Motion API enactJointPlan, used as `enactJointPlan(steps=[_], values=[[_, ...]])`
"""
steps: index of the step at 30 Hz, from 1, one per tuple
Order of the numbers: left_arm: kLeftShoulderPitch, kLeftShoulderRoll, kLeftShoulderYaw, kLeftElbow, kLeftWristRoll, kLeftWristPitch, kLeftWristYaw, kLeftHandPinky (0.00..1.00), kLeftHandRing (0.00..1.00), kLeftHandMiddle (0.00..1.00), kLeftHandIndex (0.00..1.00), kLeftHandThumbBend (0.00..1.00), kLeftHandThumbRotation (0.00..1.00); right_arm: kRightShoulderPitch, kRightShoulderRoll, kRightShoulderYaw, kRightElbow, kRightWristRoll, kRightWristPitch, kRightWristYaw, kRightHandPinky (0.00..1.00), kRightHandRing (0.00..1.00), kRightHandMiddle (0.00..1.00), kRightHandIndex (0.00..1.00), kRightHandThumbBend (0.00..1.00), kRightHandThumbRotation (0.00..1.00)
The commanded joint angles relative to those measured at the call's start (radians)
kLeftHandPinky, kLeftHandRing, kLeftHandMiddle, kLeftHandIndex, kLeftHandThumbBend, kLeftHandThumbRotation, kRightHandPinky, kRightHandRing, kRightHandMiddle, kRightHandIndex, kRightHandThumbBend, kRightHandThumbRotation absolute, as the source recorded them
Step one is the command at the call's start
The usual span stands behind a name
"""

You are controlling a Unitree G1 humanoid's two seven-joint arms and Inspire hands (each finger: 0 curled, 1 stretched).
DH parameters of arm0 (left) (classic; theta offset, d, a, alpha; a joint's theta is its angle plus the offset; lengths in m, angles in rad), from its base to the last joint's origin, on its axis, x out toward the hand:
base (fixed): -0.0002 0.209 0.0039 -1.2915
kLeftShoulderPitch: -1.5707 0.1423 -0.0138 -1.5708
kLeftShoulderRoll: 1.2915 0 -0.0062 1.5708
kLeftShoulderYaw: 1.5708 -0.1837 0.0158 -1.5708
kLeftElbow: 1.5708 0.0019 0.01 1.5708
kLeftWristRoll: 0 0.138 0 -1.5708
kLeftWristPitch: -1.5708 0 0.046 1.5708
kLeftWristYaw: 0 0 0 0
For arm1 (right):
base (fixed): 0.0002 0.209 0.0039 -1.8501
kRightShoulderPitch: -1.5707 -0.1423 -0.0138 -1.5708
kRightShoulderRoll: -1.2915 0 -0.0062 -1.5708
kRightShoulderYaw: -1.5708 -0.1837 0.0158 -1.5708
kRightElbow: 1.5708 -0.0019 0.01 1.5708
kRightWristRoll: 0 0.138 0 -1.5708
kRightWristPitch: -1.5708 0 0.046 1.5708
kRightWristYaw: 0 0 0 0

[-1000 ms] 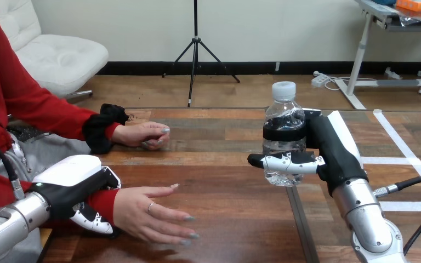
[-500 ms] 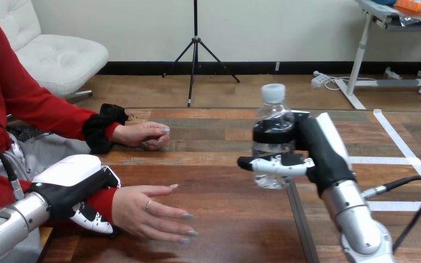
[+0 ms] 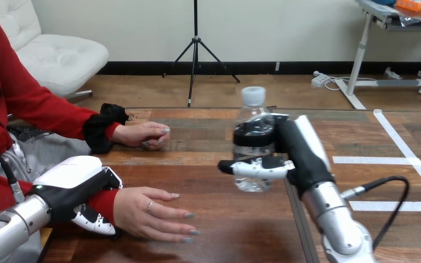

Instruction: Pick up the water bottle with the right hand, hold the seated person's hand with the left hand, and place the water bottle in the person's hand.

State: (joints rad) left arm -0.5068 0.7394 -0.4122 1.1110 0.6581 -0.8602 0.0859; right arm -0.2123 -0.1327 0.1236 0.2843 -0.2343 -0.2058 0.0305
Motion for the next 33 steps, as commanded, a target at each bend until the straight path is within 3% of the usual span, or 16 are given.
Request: enactJointPlan(steps=[1,19,33], values=[[-0.033,-0.043,0.035,-0.09,-0.055,-0.043,0.007,0.18,0.24,0.31,0.29,0.62,0.22,-0.106,0.027,0.006,-0.001,0.001,-0.047,-0.022,0.22,0.28,0.41,0.47,0.91,0.0],[-0.012,-0.045,0.06,-0.149,-0.087,-0.059,0.005,0.17,0.24,0.33,0.32,0.63,0.23,-0.114,0.088,0.048,0.079,-0.021,-0.081,-0.047,0.21,0.27,0.41,0.47,0.91,0.0],[-0.009,-0.064,0.08,-0.172,-0.125,-0.097,-0.001,0.2,0.28,0.38,0.39,0.69,0.28,-0.13,0.096,0.055,0.129,-0.043,-0.095,-0.07,0.21,0.27,0.41,0.46,0.9,0.0]])
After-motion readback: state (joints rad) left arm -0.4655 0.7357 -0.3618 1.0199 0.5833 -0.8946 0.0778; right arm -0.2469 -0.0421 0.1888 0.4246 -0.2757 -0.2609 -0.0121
